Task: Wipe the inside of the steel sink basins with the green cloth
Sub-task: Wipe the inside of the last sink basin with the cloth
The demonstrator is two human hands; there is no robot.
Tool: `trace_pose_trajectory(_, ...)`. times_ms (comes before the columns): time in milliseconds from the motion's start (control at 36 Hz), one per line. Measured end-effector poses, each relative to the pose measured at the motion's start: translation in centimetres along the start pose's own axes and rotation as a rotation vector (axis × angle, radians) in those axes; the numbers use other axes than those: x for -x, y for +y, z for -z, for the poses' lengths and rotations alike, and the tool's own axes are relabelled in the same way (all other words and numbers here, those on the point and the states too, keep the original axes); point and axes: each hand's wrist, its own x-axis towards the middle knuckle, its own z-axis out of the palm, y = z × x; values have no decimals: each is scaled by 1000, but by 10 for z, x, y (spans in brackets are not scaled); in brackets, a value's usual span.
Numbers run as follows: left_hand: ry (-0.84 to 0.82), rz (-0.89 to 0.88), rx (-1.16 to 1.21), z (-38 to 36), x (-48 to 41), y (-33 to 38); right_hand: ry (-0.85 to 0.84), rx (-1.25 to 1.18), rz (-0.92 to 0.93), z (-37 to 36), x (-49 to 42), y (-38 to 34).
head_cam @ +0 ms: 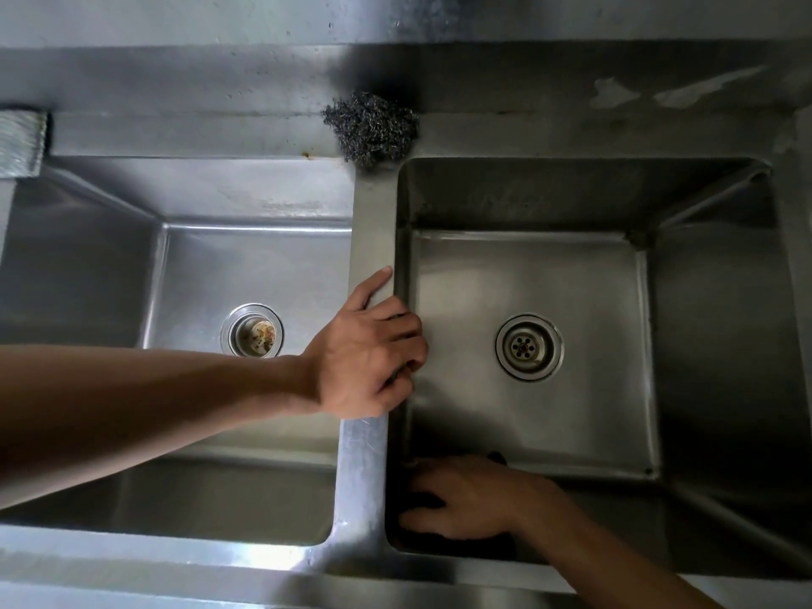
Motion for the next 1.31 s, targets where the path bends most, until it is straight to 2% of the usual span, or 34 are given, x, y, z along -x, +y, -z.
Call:
trace_pose_trajectory(83,6,-1,1,-2,1,-1,43,35,49,-1,4,-2)
trace_pose_trajectory(278,18,-13,-5,-4,1,-2,32,5,-51,-10,-12,27)
trace_pose_trajectory(389,28,-19,-6,-5,1,-2,2,-8,55,-4,-1,11)
trace_pose_trajectory(500,24,-21,-2,-5,2,-3,63,-24,163,-6,13,8)
trace_pose_trajectory(667,34,-22,-4,-5,1,-3,35,-80,28,-7,3,22)
trace_pose_trajectory(861,46,-34,12,-5,2,-4,129,-211,233,-10,30,4)
trace_pose_trajectory(944,42,-33,2,-5,1,-3,160,-234,109,-13,34,17)
trace_pose_trajectory(1111,24,-24,-2,-4,1,-3,113,-74,-74,-14,27,54)
trace_pose_trajectory(1306,32,-31,6,-5,2,-3,125,-212,127,-1,36,8)
